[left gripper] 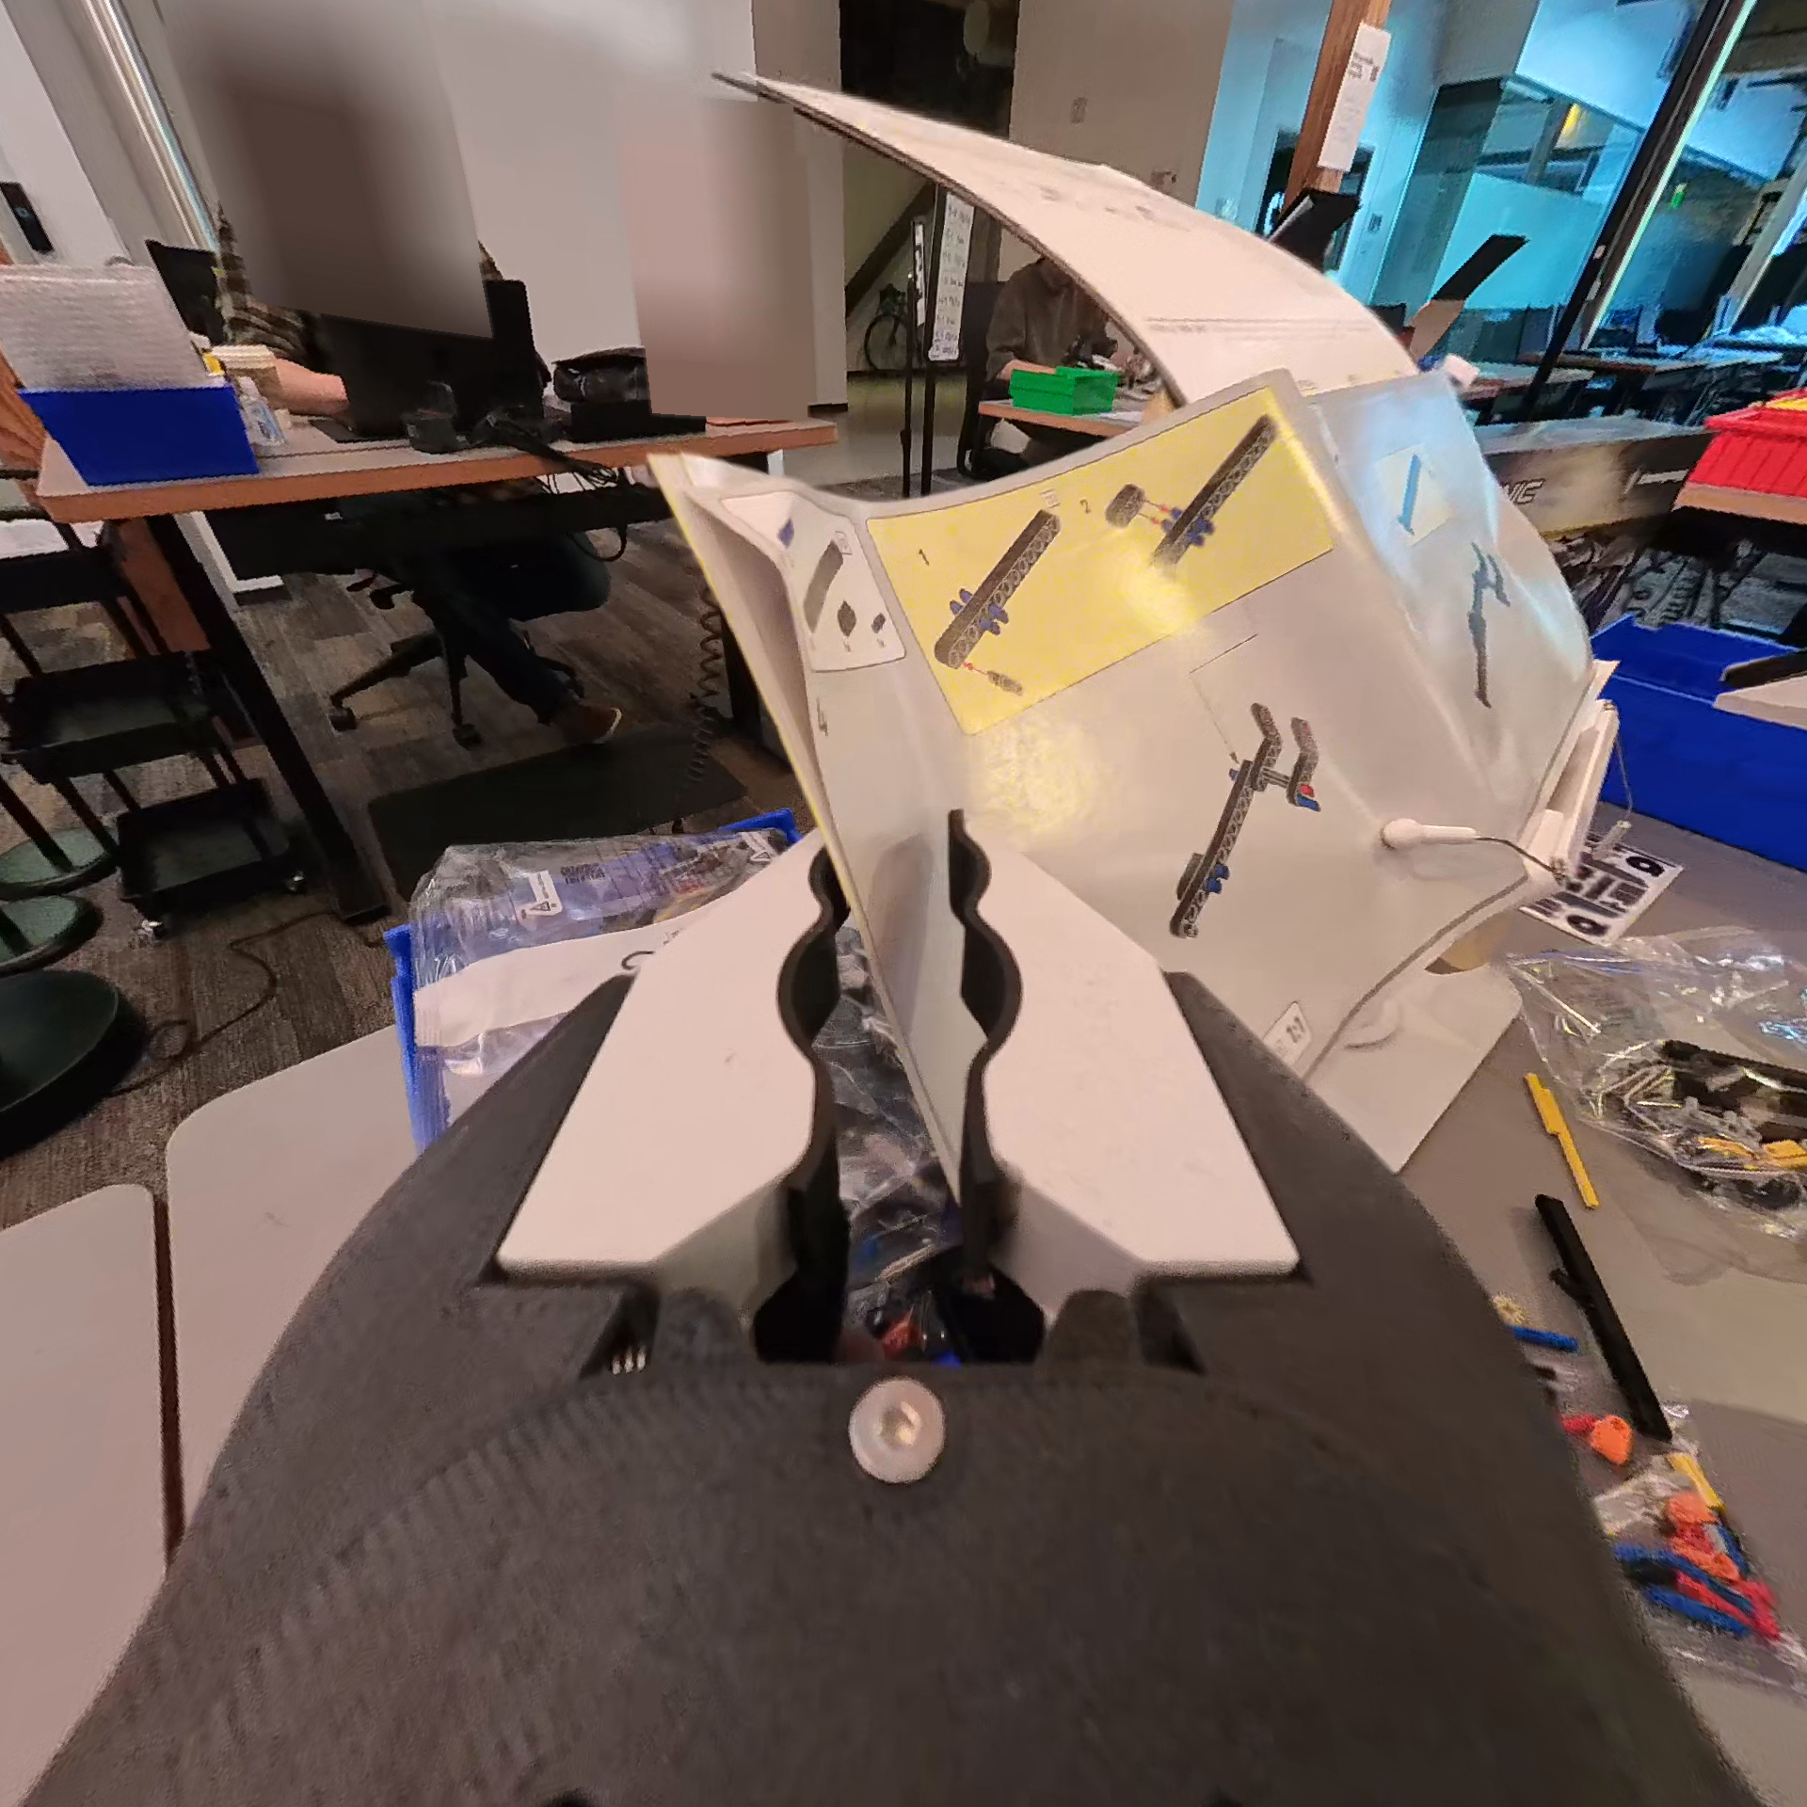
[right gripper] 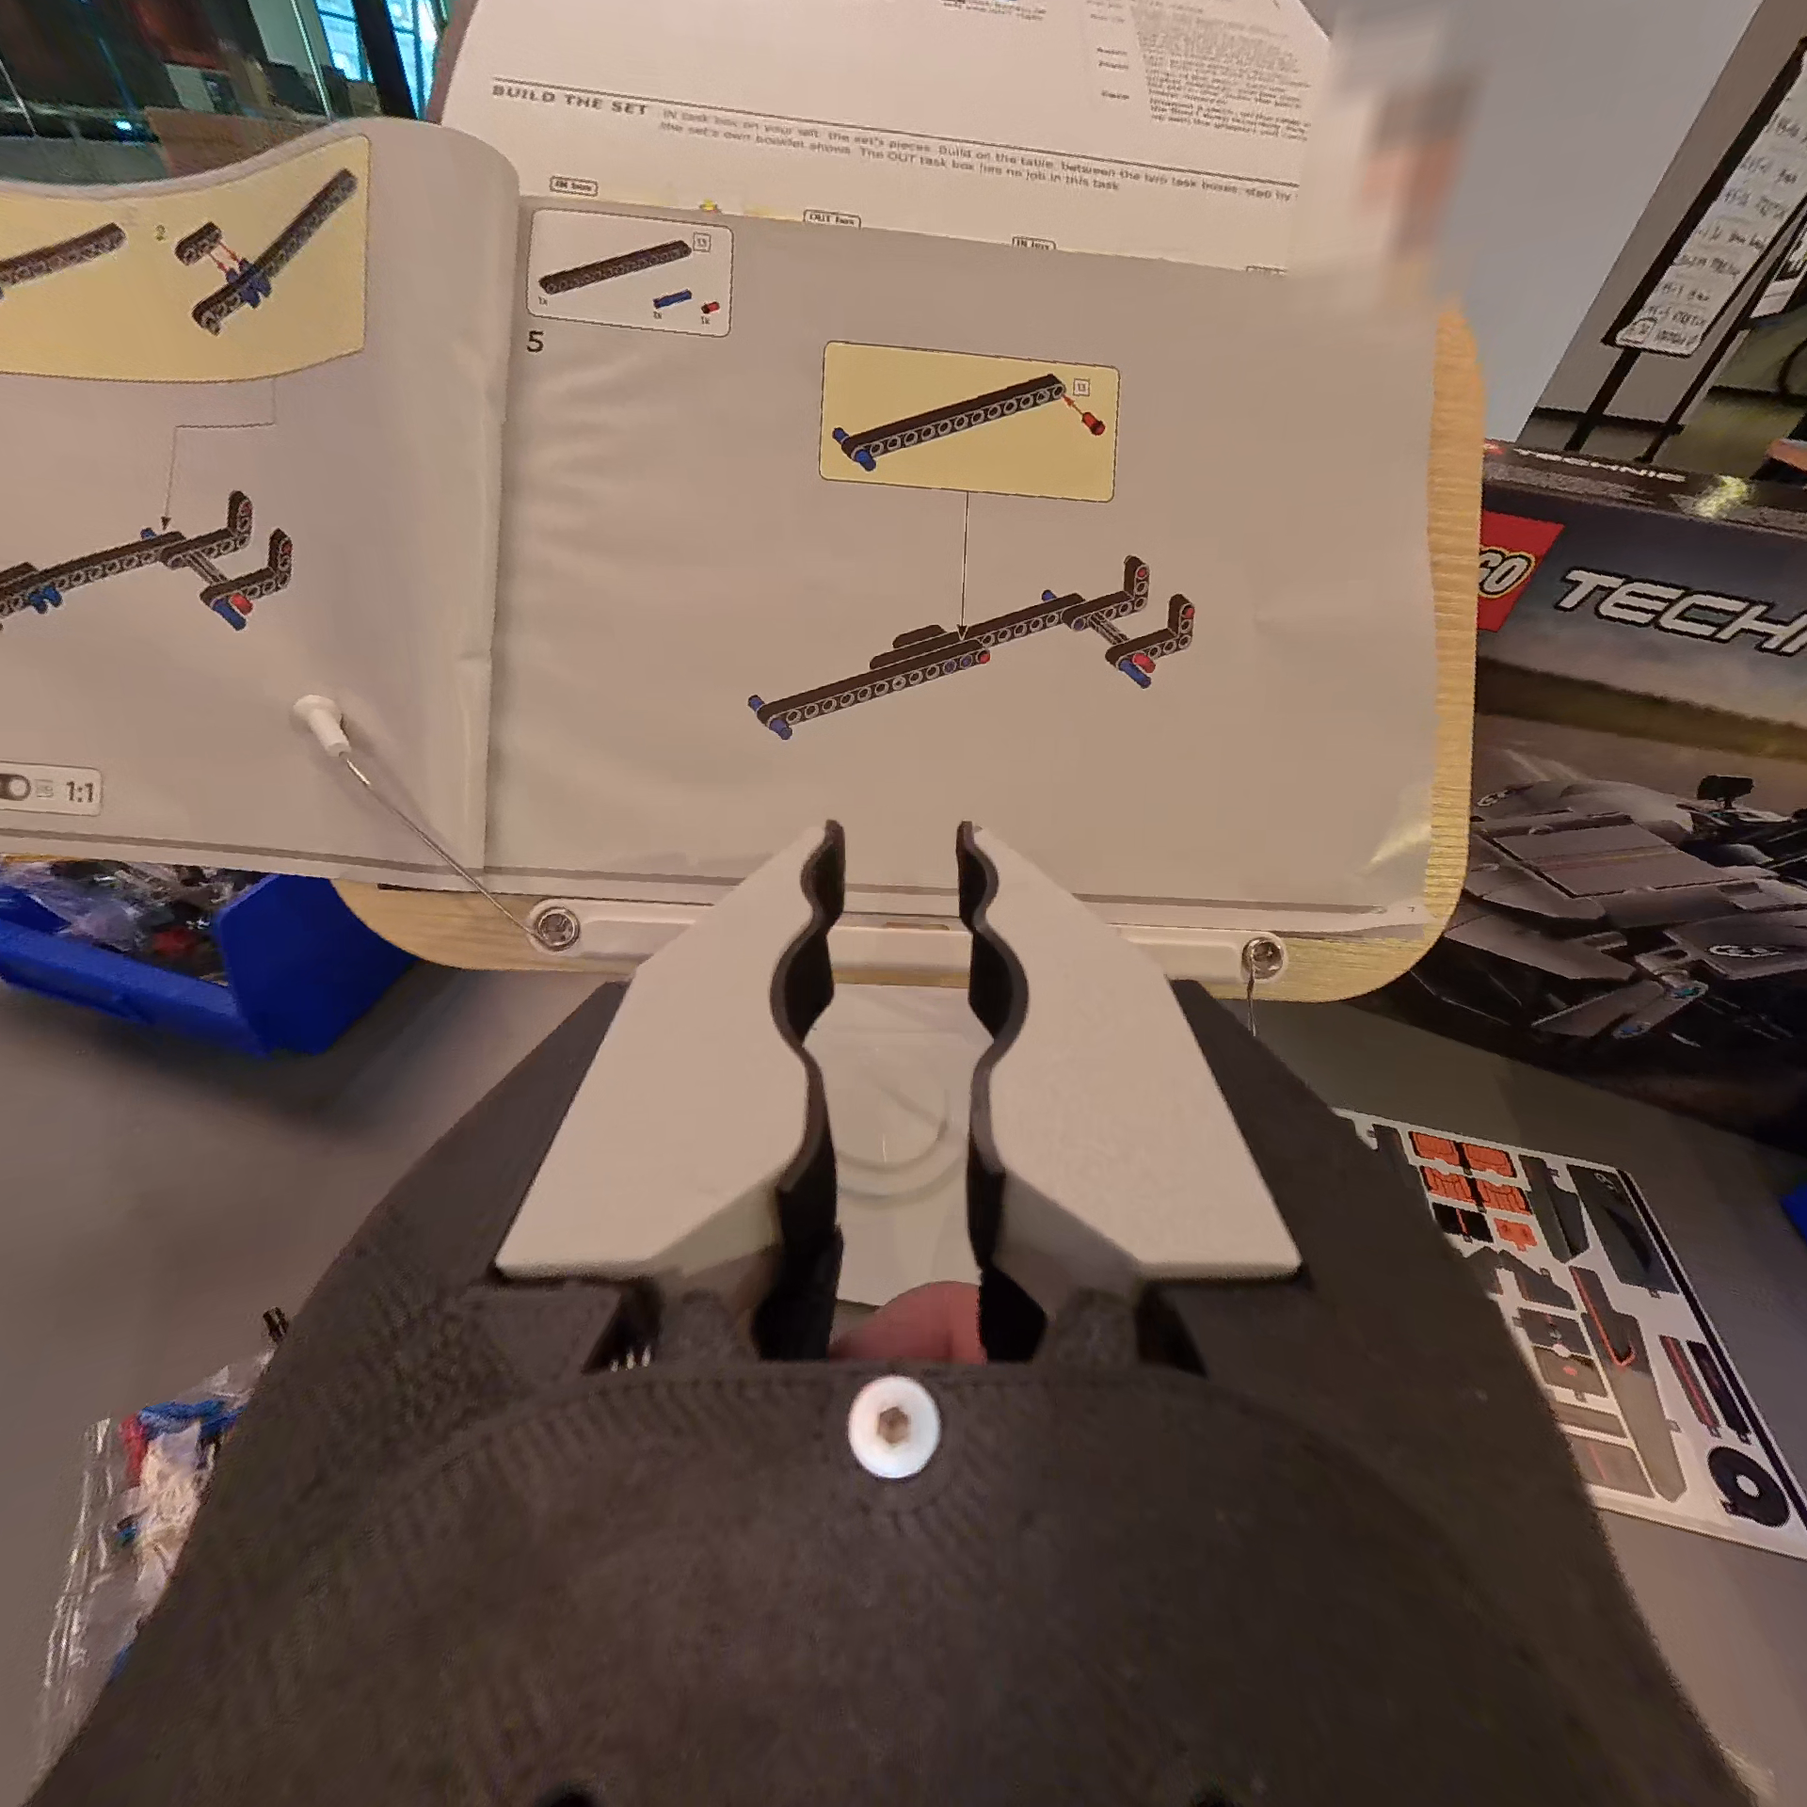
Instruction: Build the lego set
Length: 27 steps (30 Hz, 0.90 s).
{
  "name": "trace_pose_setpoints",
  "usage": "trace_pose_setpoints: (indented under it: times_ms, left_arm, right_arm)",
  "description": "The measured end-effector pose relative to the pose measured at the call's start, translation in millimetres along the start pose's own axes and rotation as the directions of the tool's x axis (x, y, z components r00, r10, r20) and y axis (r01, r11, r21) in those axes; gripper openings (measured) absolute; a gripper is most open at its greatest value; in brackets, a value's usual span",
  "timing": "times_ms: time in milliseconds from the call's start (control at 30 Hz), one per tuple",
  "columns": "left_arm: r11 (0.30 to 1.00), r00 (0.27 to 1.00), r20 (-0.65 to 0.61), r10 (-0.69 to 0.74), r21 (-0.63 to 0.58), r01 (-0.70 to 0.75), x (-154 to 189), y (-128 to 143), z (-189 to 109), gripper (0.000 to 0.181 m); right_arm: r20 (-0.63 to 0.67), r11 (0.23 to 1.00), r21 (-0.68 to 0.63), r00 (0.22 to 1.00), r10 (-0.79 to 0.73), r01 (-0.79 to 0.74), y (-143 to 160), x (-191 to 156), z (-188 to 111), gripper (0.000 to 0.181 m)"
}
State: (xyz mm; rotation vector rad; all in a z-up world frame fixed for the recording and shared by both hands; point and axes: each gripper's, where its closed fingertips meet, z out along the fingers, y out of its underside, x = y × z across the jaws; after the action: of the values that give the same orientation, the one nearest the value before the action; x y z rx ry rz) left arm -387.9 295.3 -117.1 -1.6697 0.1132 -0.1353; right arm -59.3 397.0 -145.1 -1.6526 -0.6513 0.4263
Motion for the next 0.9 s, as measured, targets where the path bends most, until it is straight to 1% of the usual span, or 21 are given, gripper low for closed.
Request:
trace_pose_setpoints:
  times_ms: [100, 200, 300, 467, 567, 633, 667, 700, 733, 767, 800, 833, 867, 900]
  left_arm:
    - [1.000, 1.000, -0.008, -0.004, -0.001, 0.004, 4.3, 3.8, -3.8, 0.018]
    - [1.000, 1.000, -0.013, -0.008, -0.004, 0.008, 5.8, 9.6, -6.1, 0.015]
    - [1.000, 1.000, 0.002, -0.026, -0.002, 0.026, 1.9, 14.3, -8.4, 0.018]
    - [0.999, 1.000, 0.016, -0.026, 0.020, 0.026, 4.2, 15.9, -15.4, 0.023]
    - [1.000, 0.996, 0.092, 0.009, -0.030, -0.006, 1.0, 21.2, -21.4, 0.032]
    - [0.999, 0.990, 0.136, 0.027, -0.030, -0.023, 1.5, 17.9, -28.4, 0.036]
    - [0.999, 0.986, 0.166, 0.022, -0.027, -0.018, -0.5, 15.9, -33.1, 0.043]
    - [1.000, 0.982, 0.190, 0.018, -0.008, -0.017, -1.1, 11.2, -38.7, 0.048]
    - [1.000, 0.978, 0.209, 0.016, 0.015, -0.020, -0.3, 6.2, -44.4, 0.048]
    - [0.999, 0.974, 0.225, 0.014, 0.029, -0.021, 2.1, 2.9, -49.0, 0.049]
    - [0.999, 0.977, 0.212, 0.022, 0.027, -0.028, 10.4, 2.2, -50.9, 0.051]
    - [0.999, 0.985, 0.169, 0.042, -0.007, -0.041, 24.7, 5.8, -50.3, 0.047]
    - [0.997, 0.986, 0.149, 0.072, -0.046, -0.065, 37.0, 10.4, -50.0, 0.041]
    - [0.993, 0.984, 0.143, 0.109, -0.068, -0.100, 48.0, 13.2, -49.8, 0.039]
  right_arm:
    - [0.017, 1.000, -0.001, 1.000, -0.014, 0.014, 3.5, -3.3, -3.1, 0.027]
    - [0.029, 0.999, 0.003, 0.999, -0.035, 0.035, 6.8, -6.0, -6.6, 0.028]
    - [0.051, 0.998, -0.001, 0.997, -0.066, 0.066, 8.3, -9.3, -9.3, 0.032]
    - [0.077, 0.994, 0.020, 0.991, -0.109, 0.108, 2.2, -1.3, -18.6, 0.038]
    - [0.096, 0.992, 0.024, 0.988, -0.122, 0.120, 1.3, 4.7, -25.7, 0.041]
    - [0.089, 0.991, 0.036, 0.987, -0.135, 0.132, 0.7, 10.0, -33.0, 0.041]
    - [0.094, 0.991, 0.034, 0.987, -0.132, 0.130, 1.8, 11.5, -36.9, 0.041]
    - [0.098, 0.991, 0.034, 0.986, -0.132, 0.129, 3.2, 13.0, -41.1, 0.042]
    - [0.100, 0.990, 0.033, 0.986, -0.137, 0.134, 4.9, 14.9, -45.1, 0.042]
    - [0.099, 0.989, 0.031, 0.984, -0.147, 0.145, 7.3, 17.3, -48.9, 0.042]
    - [0.096, 0.988, 0.030, 0.983, -0.154, 0.152, 8.9, 20.7, -52.7, 0.042]
    - [0.091, 0.989, 0.029, 0.985, -0.149, 0.147, 9.3, 25.2, -56.4, 0.042]
    - [0.092, 0.991, 0.026, 0.986, -0.136, 0.134, 9.9, 29.0, -60.1, 0.043]
    - [0.095, 0.992, 0.022, 0.988, -0.123, 0.121, 10.6, 32.3, -63.8, 0.043]
